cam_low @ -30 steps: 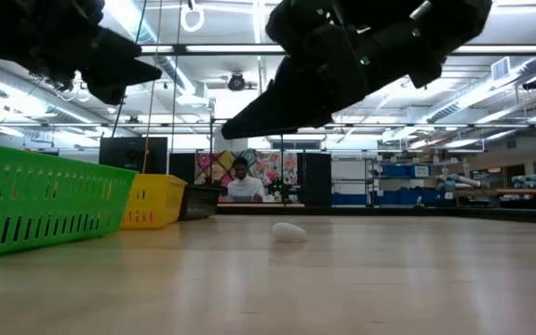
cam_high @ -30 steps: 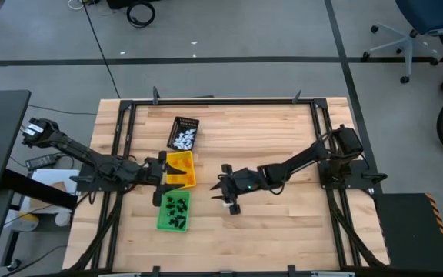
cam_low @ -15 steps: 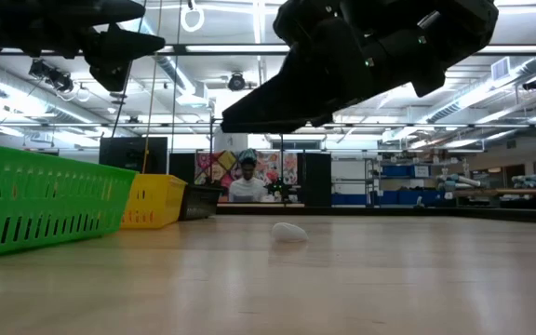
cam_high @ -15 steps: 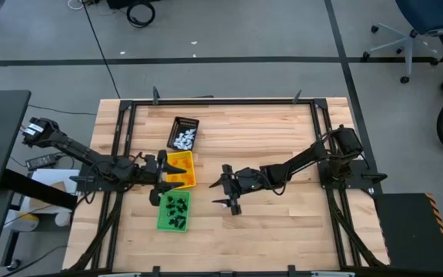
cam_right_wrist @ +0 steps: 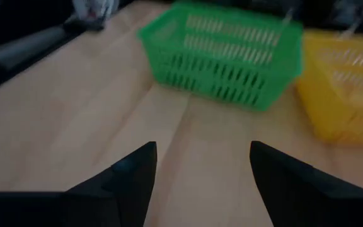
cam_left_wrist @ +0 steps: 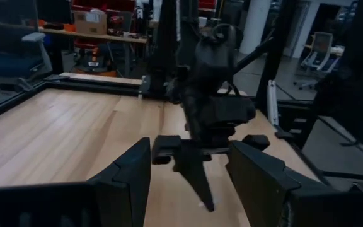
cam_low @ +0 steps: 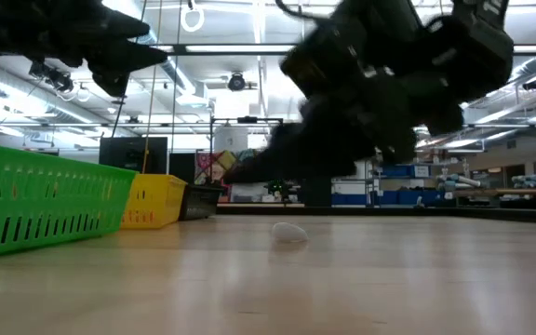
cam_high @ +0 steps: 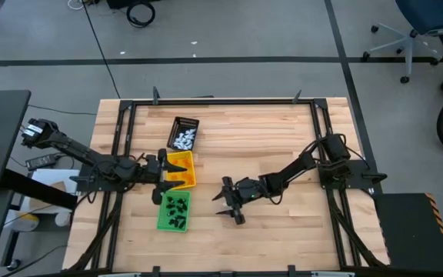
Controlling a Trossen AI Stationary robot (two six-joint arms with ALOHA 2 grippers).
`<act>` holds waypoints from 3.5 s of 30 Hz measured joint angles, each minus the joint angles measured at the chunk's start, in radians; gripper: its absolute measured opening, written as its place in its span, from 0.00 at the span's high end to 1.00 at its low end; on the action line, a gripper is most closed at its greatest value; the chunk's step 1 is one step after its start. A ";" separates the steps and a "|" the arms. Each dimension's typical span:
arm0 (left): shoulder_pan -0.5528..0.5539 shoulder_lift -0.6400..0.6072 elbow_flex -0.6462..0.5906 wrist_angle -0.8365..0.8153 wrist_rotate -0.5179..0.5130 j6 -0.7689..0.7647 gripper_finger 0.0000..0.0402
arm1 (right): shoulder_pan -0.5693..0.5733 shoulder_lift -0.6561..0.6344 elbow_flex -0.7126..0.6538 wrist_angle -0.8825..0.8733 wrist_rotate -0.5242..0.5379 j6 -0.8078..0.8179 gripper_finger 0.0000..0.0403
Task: Sort Halloween decoration
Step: Put the white ghost plush toy into the black basket, then return to Home Position
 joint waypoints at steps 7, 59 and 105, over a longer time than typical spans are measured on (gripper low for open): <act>0.029 0.000 0.000 -0.046 -0.002 0.003 0.53 | -0.002 0.001 -0.161 0.184 0.007 0.038 0.40; 0.067 -0.176 -0.001 -0.306 -0.003 0.021 0.53 | -0.308 -0.028 0.275 -0.311 -0.044 0.043 0.84; 0.118 -0.261 0.000 -0.442 -0.121 -0.025 0.53 | -0.511 0.376 1.063 -0.791 0.028 0.170 0.66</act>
